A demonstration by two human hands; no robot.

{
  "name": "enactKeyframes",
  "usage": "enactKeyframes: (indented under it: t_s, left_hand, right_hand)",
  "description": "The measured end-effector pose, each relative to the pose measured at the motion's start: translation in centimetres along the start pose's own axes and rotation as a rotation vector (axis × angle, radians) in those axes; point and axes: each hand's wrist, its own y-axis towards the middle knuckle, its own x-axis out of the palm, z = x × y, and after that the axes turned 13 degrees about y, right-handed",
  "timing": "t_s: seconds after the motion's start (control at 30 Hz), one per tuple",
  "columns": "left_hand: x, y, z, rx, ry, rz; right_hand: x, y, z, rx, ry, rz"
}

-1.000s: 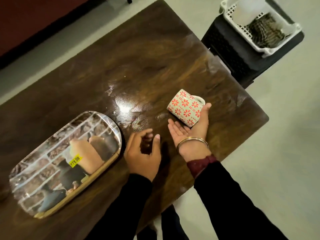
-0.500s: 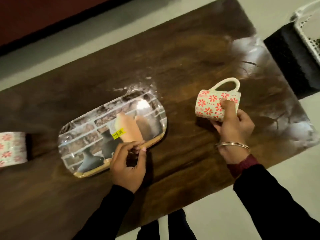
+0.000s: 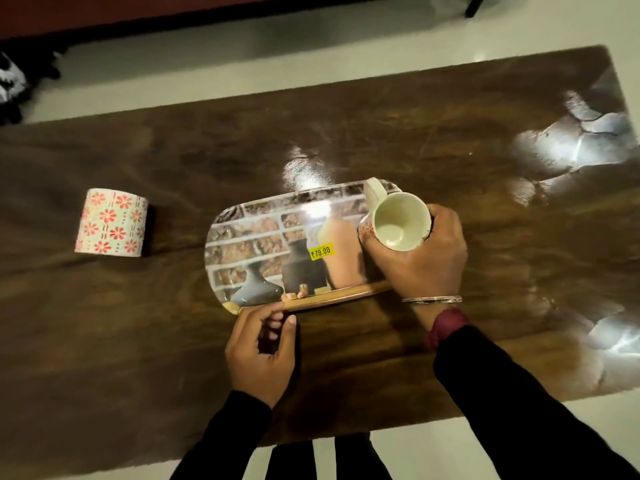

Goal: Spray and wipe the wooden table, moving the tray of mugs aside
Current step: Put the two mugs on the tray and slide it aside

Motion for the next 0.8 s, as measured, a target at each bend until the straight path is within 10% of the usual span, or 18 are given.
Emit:
enactKeyframes:
  t_s: [0.4, 0.57, 0.8]
  left_hand:
    - [-1.0, 1.5, -2.4, -0.083, -0.020, 0.074]
    - [-1.8, 2.5, -4.0, -0.117, 0.007, 0.139]
    - [-6.3, 5.2, -8.2, -0.303, 0.141, 0.276]
  right_hand:
    - [0.6, -2.0, -0.6, -0.031, 0.035, -0.108]
    - [2.1, -8.0, -2.6, -0.441, 0.003, 0.115]
    - [10.5, -11.4, -6.6, -0.444, 0.137, -0.310]
